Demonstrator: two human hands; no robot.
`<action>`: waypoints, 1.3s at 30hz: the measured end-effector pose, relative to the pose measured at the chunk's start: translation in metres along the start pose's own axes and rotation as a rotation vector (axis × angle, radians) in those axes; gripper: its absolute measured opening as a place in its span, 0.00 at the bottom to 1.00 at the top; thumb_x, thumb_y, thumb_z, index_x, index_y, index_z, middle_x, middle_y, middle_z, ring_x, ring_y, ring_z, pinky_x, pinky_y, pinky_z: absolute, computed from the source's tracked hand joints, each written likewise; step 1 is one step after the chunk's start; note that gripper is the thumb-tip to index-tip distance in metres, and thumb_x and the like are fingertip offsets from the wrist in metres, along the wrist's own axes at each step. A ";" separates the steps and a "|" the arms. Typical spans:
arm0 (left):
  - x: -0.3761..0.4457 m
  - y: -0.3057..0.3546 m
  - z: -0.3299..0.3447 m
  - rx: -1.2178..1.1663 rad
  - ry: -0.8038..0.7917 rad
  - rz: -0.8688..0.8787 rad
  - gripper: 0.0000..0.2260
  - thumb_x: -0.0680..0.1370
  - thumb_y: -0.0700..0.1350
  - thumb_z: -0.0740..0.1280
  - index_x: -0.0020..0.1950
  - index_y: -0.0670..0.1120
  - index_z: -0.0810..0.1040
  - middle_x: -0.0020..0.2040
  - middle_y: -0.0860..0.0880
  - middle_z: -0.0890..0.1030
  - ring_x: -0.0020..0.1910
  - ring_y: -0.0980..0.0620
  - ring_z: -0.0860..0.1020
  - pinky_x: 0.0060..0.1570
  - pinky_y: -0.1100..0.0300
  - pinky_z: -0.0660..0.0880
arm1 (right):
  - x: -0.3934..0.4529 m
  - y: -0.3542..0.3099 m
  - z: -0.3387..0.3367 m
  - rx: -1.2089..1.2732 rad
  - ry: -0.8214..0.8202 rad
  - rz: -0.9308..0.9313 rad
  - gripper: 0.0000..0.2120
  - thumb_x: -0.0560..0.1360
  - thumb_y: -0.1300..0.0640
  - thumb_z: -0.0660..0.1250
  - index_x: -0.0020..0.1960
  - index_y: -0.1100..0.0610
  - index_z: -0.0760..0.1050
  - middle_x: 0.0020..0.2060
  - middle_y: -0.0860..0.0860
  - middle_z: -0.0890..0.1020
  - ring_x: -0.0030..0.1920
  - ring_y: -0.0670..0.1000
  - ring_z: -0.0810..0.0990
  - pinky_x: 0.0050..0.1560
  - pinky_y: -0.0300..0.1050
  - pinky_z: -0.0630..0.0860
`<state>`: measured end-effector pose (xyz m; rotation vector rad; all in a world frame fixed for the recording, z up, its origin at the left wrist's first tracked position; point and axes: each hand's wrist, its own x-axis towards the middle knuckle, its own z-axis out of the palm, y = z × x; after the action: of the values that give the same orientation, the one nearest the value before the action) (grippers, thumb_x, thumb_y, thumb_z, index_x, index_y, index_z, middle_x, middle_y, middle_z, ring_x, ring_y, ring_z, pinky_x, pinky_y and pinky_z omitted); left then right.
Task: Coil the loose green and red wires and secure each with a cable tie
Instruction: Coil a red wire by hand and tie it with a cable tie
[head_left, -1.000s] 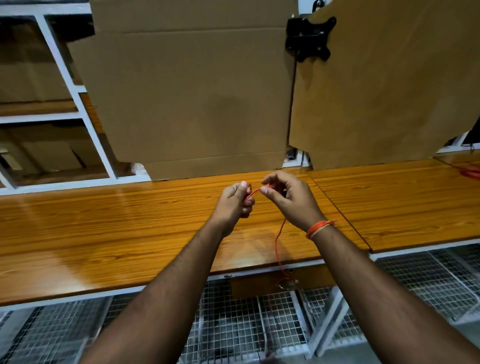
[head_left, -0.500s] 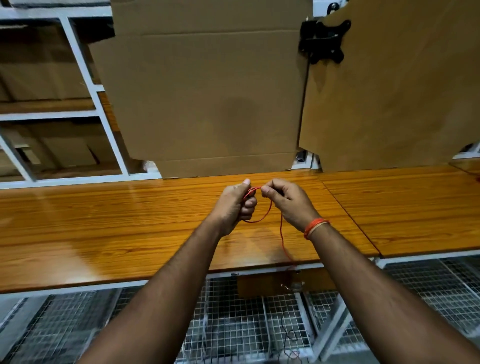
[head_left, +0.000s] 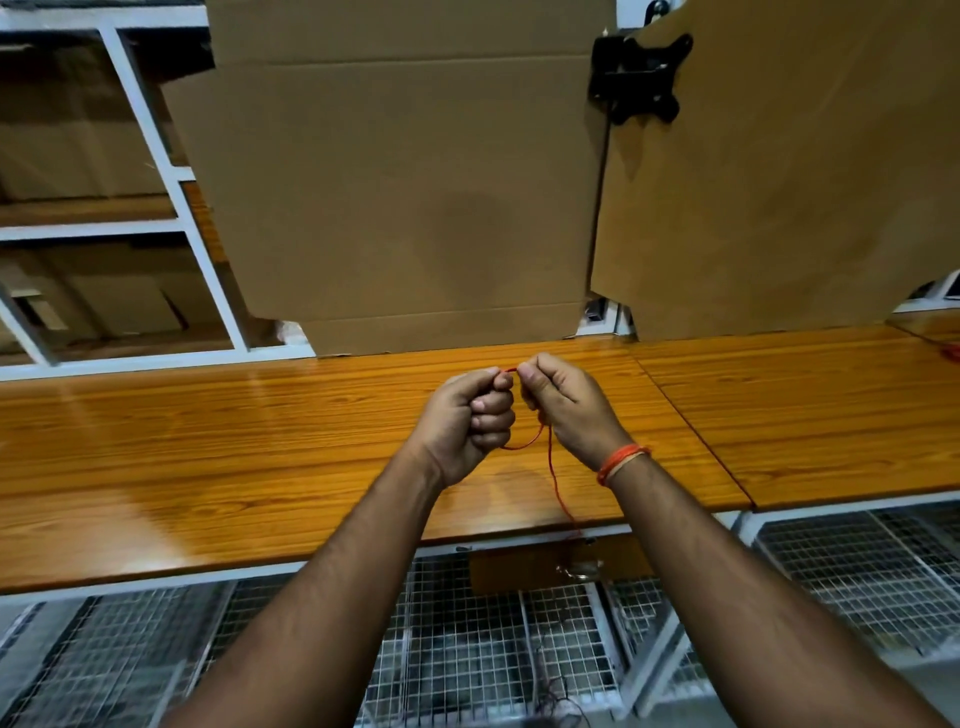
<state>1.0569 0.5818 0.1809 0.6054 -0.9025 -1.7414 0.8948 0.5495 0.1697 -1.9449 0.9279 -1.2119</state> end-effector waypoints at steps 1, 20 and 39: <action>-0.001 -0.003 0.001 -0.053 -0.012 0.004 0.10 0.82 0.47 0.59 0.41 0.47 0.71 0.26 0.56 0.62 0.21 0.60 0.58 0.23 0.64 0.50 | -0.001 0.000 0.002 0.021 0.023 0.000 0.17 0.86 0.50 0.60 0.44 0.61 0.73 0.34 0.48 0.73 0.35 0.45 0.71 0.37 0.44 0.69; -0.014 0.013 -0.023 -0.440 0.197 0.145 0.16 0.86 0.43 0.54 0.39 0.46 0.72 0.26 0.55 0.62 0.21 0.59 0.58 0.20 0.66 0.50 | -0.080 0.055 0.011 -0.007 -0.009 0.248 0.07 0.84 0.54 0.65 0.49 0.47 0.79 0.36 0.50 0.81 0.34 0.49 0.78 0.34 0.44 0.74; -0.051 -0.039 -0.023 0.557 0.225 0.116 0.13 0.87 0.42 0.54 0.46 0.44 0.73 0.28 0.53 0.66 0.25 0.56 0.59 0.25 0.65 0.57 | -0.052 -0.027 0.007 -0.184 -0.167 -0.135 0.09 0.76 0.59 0.75 0.55 0.53 0.79 0.41 0.46 0.82 0.43 0.46 0.81 0.40 0.37 0.76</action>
<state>1.0691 0.6304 0.1345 1.0642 -1.2403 -1.2808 0.8906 0.6088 0.1657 -2.2488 0.8586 -1.0485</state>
